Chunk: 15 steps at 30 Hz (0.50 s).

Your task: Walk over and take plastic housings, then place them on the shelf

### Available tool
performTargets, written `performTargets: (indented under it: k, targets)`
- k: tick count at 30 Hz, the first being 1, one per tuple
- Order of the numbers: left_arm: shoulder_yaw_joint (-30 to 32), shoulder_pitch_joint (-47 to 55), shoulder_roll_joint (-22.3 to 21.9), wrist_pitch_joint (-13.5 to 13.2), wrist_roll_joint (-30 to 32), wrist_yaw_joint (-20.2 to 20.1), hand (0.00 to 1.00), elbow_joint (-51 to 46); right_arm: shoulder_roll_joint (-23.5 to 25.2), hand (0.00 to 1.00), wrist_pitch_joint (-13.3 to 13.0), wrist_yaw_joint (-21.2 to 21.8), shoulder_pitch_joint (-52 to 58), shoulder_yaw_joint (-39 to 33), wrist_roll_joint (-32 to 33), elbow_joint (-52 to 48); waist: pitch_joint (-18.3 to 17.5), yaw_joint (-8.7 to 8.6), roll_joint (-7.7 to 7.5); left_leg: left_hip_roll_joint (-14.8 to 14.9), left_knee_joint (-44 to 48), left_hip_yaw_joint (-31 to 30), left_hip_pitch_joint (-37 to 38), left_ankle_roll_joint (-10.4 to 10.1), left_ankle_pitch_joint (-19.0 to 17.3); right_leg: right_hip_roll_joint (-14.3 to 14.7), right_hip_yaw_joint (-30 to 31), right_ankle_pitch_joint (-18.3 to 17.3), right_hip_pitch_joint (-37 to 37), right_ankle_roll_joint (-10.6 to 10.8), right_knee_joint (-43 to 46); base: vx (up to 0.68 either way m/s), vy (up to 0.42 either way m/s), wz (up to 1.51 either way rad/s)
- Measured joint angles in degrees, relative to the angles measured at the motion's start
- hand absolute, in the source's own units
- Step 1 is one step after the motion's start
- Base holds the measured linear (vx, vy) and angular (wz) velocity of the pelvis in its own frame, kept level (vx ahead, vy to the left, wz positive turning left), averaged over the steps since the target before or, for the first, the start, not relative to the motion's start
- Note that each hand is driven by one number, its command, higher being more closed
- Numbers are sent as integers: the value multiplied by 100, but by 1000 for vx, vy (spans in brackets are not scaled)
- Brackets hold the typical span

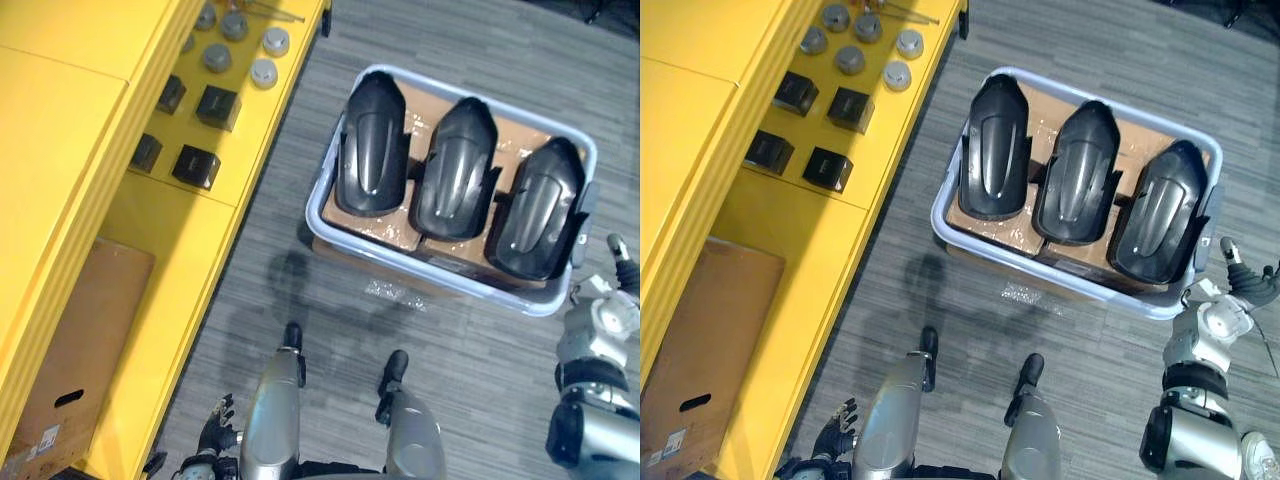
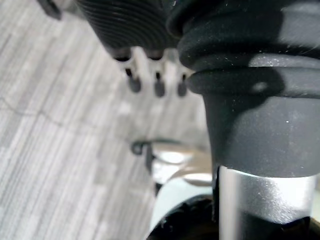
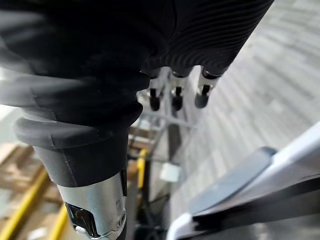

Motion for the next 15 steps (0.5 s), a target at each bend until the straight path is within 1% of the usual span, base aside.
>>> performTargets:
  k: [2,4,5,6,10,11,13,15]
  targets:
    - [0,-17,-24,-10,-81,0,0,29,-196,0,106,5,-106,217,-21,186,22,8,19,-13,-19,-6,-37,-4,19,-23,6,-51,-73,-31,65,-19,3,4]
    - [1,-15,-45,-91,-121,0,0,87,-395,0,199,14,-279,345,-20,343,24,7,43,-29,-15,-38,-137,0,58,-39,-2,-94,-214,-4,182,-10,-9,7]
    - [1,-26,-69,-147,-177,0,0,137,-517,0,282,37,-394,367,-18,441,42,8,76,-36,6,-73,-194,-1,66,-48,-10,-138,-282,21,278,1,-13,12]
    - [2,-49,-96,-172,-261,0,0,165,-611,0,352,84,-492,367,-18,528,91,7,113,-38,26,-104,-205,-3,68,-51,-28,-175,-296,-2,350,8,-9,14]
    - [-10,-67,-137,-254,-450,0,0,182,-702,0,413,288,-808,383,-22,918,146,23,177,-50,62,-221,-376,-20,137,-87,-143,-322,-519,-24,647,14,-19,14]
    - [-27,-93,-156,-271,-496,0,0,199,-754,0,430,308,-893,441,-24,1056,184,32,227,-59,115,-298,-431,-20,137,-87,-170,-359,-567,-32,739,12,-16,14]
    - [-43,-122,-176,-344,-495,0,0,228,-825,0,471,367,-1012,538,-25,1161,215,55,270,-67,142,-332,-501,-24,140,-100,-183,-397,-652,-37,841,-1,-4,10]
    - [-65,-178,-204,-377,-494,0,0,269,-962,0,559,411,-1138,641,-32,1281,259,80,347,-82,148,-367,-550,-27,156,-117,-217,-404,-698,-43,894,-12,4,11]
